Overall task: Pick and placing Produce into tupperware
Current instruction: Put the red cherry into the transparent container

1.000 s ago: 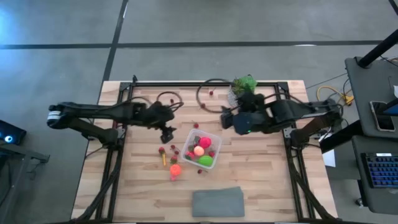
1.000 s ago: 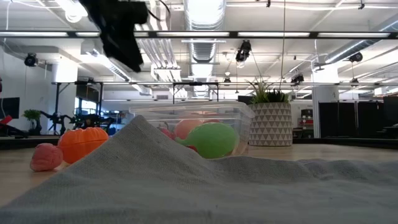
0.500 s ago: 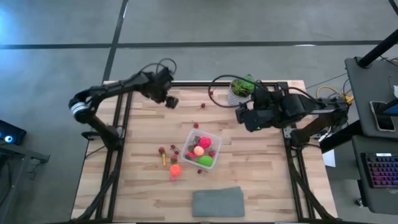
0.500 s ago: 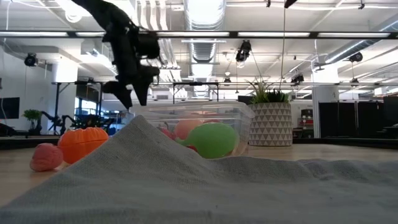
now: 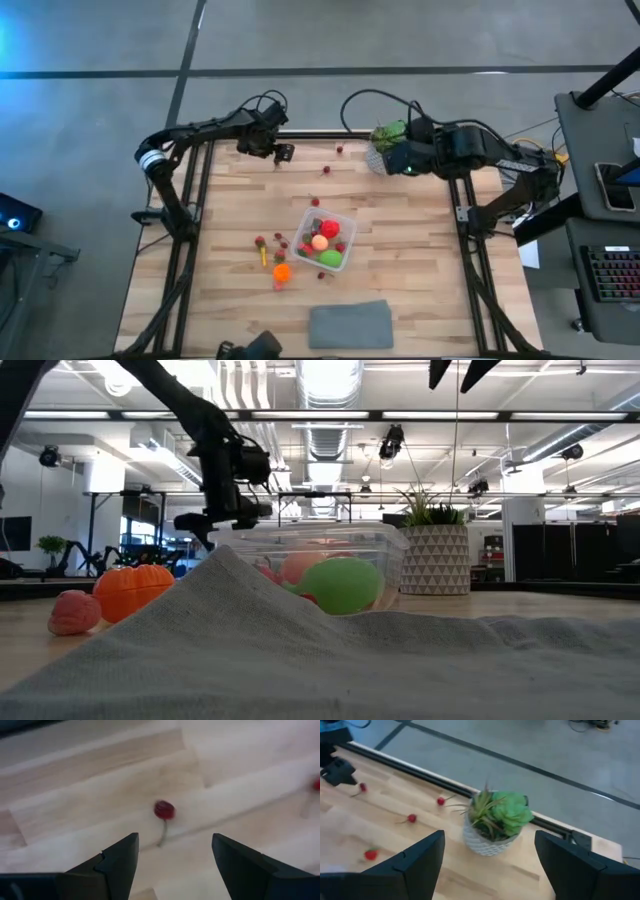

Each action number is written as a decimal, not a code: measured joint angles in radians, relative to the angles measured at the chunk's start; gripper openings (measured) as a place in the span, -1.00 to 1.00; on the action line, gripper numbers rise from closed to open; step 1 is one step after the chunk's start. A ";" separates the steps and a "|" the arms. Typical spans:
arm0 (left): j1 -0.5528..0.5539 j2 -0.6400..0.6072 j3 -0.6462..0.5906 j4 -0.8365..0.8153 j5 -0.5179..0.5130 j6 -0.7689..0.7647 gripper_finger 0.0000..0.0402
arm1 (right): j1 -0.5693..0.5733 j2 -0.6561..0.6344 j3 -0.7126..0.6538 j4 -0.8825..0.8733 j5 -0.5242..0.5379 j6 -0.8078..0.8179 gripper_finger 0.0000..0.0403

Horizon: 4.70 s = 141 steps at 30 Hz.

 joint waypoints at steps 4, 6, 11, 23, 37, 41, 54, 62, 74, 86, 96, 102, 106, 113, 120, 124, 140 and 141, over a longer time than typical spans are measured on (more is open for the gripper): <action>0.019 0.043 0.013 0.001 -0.019 0.000 0.18 | -0.042 0.001 -0.001 0.000 0.000 -0.008 0.52; 0.027 0.066 0.014 0.000 -0.020 0.003 0.18 | -0.053 0.001 -0.001 0.001 0.001 -0.008 0.52; 0.033 0.118 0.014 -0.002 -0.016 0.004 0.18 | -0.066 0.001 -0.001 0.003 0.001 -0.008 0.49; 0.032 0.137 0.012 0.098 0.016 0.029 0.18 | -0.068 0.001 -0.001 0.005 0.024 -0.008 0.48; 0.032 0.176 0.011 0.086 0.000 0.024 0.16 | -0.078 0.002 -0.001 0.006 0.031 -0.009 0.48; 0.032 0.176 0.010 0.090 -0.001 0.025 0.02 | -0.080 0.002 -0.002 0.006 0.040 -0.010 0.46; 0.017 0.176 0.010 0.095 0.012 0.034 -0.50 | -0.080 0.002 -0.002 0.006 0.047 -0.009 0.45; -0.025 0.172 0.010 0.064 0.013 0.062 -0.68 | -0.079 0.002 -0.002 0.005 0.047 -0.010 0.45; -0.149 -0.062 0.009 0.050 0.093 0.312 -0.72 | -0.079 0.002 -0.003 0.004 0.027 -0.017 0.44; -0.432 -0.255 -0.043 0.113 0.332 0.686 -0.72 | -0.079 0.002 -0.003 0.004 -0.021 -0.081 0.44; -0.626 -0.119 -0.042 0.166 0.335 0.669 -0.72 | -0.076 0.002 -0.016 0.004 -0.102 -0.164 0.42; -0.673 -0.081 -0.041 0.188 0.150 0.547 -0.56 | -0.070 0.002 -0.024 0.001 -0.111 -0.165 0.43; -0.683 -0.089 -0.041 0.190 0.115 0.469 -0.33 | -0.062 0.002 -0.026 0.001 -0.108 -0.165 0.43; -0.682 -0.155 -0.041 0.143 0.109 0.337 0.08 | -0.059 0.003 -0.058 0.027 -0.104 -0.169 0.43; -0.682 -0.363 -0.041 0.050 0.027 0.148 0.17 | -0.107 0.029 -0.109 0.365 -0.204 -0.296 0.43; -0.682 -0.509 -0.041 0.048 -0.095 0.071 0.17 | -0.215 0.101 -0.111 0.597 -0.367 -0.379 0.43; -0.682 -0.827 -0.043 -0.017 -0.232 0.027 0.17 | -0.541 0.631 0.040 0.707 -0.815 -0.341 0.35; -0.682 -0.834 -0.043 -0.017 -0.233 0.031 0.17 | -0.545 0.662 0.069 0.704 -0.818 -0.341 0.34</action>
